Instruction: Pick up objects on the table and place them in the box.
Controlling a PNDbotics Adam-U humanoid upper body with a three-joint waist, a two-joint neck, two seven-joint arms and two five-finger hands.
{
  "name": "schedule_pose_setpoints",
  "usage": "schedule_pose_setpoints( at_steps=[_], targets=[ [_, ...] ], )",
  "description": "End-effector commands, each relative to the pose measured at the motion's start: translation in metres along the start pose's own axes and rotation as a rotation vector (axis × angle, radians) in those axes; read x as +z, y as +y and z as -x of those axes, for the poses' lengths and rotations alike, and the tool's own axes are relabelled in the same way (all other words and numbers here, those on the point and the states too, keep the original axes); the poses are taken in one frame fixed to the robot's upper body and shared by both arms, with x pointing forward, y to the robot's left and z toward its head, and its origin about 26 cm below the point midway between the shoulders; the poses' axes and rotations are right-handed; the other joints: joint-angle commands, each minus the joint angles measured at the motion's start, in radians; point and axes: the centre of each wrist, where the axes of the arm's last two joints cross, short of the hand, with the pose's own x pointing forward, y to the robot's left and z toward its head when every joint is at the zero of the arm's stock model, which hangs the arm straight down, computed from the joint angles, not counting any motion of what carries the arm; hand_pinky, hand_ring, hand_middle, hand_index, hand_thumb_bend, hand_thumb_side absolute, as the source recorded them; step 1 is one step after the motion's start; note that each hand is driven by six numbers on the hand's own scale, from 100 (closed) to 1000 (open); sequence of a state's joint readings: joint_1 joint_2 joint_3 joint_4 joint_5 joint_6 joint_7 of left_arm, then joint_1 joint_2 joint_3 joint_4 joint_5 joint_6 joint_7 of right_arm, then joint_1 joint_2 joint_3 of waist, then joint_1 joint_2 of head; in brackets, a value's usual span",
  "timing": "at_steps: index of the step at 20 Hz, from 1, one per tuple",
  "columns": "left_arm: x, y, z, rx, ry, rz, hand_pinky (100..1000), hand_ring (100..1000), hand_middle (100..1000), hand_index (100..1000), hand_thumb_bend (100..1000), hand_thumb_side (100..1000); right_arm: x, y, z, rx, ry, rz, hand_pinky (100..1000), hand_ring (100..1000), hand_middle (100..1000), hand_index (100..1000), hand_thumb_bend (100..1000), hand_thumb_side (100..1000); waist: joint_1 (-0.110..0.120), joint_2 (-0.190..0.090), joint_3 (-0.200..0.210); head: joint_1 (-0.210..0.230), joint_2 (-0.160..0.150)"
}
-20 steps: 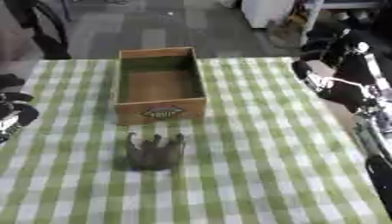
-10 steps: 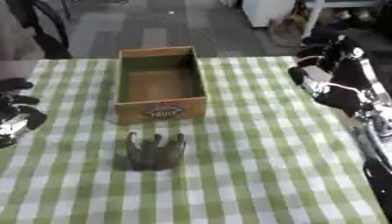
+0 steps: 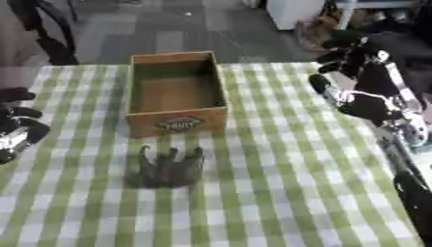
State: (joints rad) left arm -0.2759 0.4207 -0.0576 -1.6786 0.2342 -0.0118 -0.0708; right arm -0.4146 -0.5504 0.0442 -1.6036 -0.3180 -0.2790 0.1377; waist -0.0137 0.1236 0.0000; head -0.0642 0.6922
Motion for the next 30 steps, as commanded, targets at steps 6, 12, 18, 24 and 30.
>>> schedule_pose_setpoints(
  at_steps=[6,12,18,24,30],
  targets=[
    [-0.003,-0.003,-0.005,-0.004,-0.020,0.031,544,619,712,790,703,185,-0.045,0.007,-0.029,0.186,-0.093,-0.315,647,688,701,833,425,100,-0.001,-0.024,0.015,-0.019,0.004],
    [-0.005,-0.007,-0.005,0.004,-0.022,0.047,539,617,711,790,703,187,-0.070,0.030,-0.031,0.251,-0.130,-0.511,654,696,702,834,427,118,-0.002,-0.028,0.028,-0.025,0.004],
    [-0.006,-0.012,-0.006,0.010,-0.022,0.058,538,617,711,790,702,189,-0.081,0.051,-0.014,0.257,-0.111,-0.626,658,703,706,834,433,149,-0.001,-0.030,0.034,-0.031,0.005],
    [-0.007,-0.016,-0.006,0.018,-0.023,0.072,549,626,720,798,659,202,-0.085,0.067,0.001,0.281,-0.098,-0.711,668,717,713,839,441,182,-0.002,-0.031,0.036,-0.036,0.005],
    [-0.008,-0.018,-0.006,0.032,-0.029,0.100,555,630,725,803,632,211,-0.087,0.083,0.014,0.303,-0.086,-0.778,712,769,752,852,458,223,-0.001,-0.030,0.040,-0.041,0.005]
  ],
)
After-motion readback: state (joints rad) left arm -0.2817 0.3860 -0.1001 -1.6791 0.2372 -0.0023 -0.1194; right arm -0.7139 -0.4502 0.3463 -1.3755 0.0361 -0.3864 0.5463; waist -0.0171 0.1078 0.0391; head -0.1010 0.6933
